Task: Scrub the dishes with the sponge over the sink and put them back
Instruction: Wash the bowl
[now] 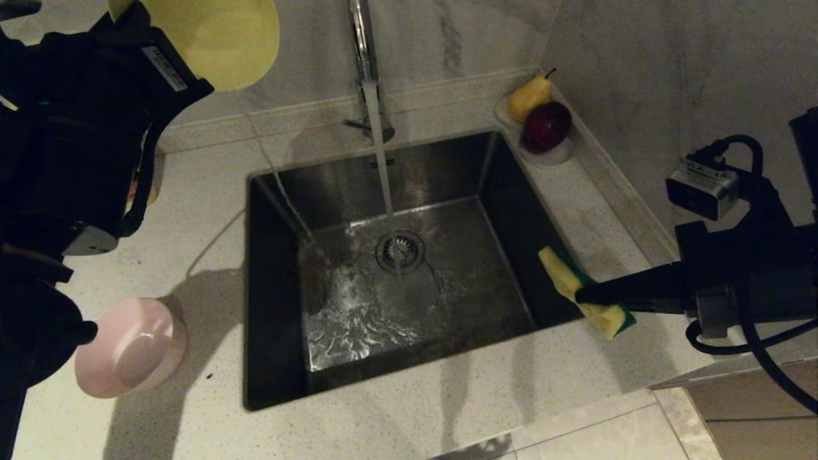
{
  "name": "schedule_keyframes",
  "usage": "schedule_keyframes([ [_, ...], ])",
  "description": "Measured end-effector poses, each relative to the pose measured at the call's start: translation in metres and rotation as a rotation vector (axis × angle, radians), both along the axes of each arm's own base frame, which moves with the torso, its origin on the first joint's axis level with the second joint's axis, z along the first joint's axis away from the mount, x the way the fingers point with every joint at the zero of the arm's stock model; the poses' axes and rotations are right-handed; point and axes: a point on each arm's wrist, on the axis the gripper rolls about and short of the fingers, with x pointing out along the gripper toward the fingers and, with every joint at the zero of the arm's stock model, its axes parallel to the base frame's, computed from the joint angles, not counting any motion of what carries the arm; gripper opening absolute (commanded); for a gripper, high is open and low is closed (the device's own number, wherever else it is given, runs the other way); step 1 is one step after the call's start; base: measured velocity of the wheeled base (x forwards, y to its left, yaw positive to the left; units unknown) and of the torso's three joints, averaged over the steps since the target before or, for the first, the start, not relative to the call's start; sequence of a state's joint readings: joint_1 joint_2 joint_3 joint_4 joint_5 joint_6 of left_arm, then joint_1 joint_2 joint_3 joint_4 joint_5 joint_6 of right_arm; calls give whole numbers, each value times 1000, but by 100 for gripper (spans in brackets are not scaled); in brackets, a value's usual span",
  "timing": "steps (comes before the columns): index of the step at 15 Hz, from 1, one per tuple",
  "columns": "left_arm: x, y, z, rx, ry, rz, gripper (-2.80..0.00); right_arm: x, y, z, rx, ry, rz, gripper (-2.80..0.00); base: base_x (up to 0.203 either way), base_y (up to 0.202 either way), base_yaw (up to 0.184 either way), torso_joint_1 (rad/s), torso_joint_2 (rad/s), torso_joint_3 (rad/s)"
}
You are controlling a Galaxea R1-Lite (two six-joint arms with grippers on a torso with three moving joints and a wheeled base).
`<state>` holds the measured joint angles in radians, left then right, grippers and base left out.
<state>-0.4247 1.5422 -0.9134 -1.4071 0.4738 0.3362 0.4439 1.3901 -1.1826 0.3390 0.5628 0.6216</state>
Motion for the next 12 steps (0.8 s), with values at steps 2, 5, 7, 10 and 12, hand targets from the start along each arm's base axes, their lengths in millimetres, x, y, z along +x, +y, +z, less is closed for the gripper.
schedule_keyframes([
  [2, 1, 0, -4, 9, 67, 10, -280, -4, 0, 3, 12, -1, 22, -280, 0, 0, 0, 0, 0, 0],
  [5, 10, -3, -27, 3, 304, 4, -280, -20, 1, 11, 46, -10, 102, -280, 0, 0, 0, 0, 0, 0],
  [7, 7, -2, -38, 10, 461, -28, -280, -36, 4, 18, 55, -19, 161, -280, 0, 0, 0, 0, 0, 0],
  [10, -13, 4, -45, 27, 725, -150, -280, -60, 11, 30, 71, -26, 266, -280, 0, 0, 0, 0, 0, 0],
  [12, -31, 10, -51, 3, 921, -253, -280, -71, 16, 35, 73, -20, 328, -280, 0, 0, 0, 0, 0, 0],
])
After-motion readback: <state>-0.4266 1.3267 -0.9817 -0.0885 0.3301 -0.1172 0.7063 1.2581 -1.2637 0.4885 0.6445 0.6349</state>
